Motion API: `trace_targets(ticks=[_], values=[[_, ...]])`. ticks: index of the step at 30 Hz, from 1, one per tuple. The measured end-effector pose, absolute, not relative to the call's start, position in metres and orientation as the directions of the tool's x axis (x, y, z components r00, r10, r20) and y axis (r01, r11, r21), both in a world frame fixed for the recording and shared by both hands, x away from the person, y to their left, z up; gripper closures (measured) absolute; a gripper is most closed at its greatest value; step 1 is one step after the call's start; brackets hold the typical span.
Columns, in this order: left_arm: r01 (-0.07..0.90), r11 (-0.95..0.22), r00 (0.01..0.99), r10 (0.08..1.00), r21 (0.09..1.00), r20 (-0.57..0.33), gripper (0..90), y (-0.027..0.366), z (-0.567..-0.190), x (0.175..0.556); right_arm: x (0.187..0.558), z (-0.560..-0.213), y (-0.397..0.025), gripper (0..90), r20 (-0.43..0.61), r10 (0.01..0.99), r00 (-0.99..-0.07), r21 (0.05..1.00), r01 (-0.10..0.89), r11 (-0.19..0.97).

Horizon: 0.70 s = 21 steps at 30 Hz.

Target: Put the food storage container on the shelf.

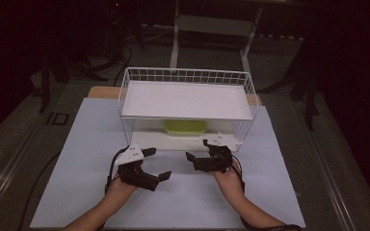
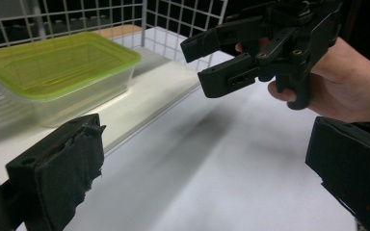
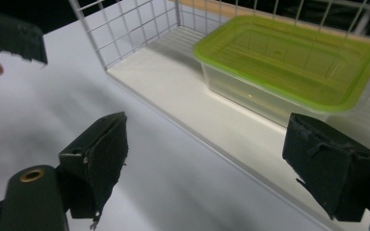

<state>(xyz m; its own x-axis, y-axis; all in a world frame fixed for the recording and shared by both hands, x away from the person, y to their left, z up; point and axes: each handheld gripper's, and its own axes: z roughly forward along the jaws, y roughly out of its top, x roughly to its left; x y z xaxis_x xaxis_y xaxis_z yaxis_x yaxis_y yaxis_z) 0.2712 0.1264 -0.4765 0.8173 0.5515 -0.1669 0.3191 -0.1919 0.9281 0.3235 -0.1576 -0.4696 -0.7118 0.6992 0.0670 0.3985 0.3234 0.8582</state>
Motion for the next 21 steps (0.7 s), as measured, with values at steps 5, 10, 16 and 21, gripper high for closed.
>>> trace_targets(ticks=[5,10,16,21], values=[[0.320,-0.173,0.817,0.549,0.932,-0.178,0.5,0.134,-0.476,0.266,0.314,-0.468,-0.166,15.9,0.064,0.683,-0.727,0.869,0.378,0.321],[0.325,-0.178,0.813,0.554,0.929,-0.178,0.5,0.139,-0.477,0.262,0.304,-0.467,-0.173,16.0,0.064,0.672,-0.738,0.872,0.368,0.321],[0.322,-0.179,0.821,0.542,0.930,-0.180,0.5,0.145,-0.476,0.256,0.296,-0.469,-0.182,16.0,0.059,0.650,-0.757,0.873,0.356,0.335],[0.318,-0.195,0.831,0.529,0.928,-0.174,0.5,0.148,-0.478,0.248,0.291,-0.470,-0.191,16.0,0.058,0.651,-0.757,0.870,0.358,0.340]])
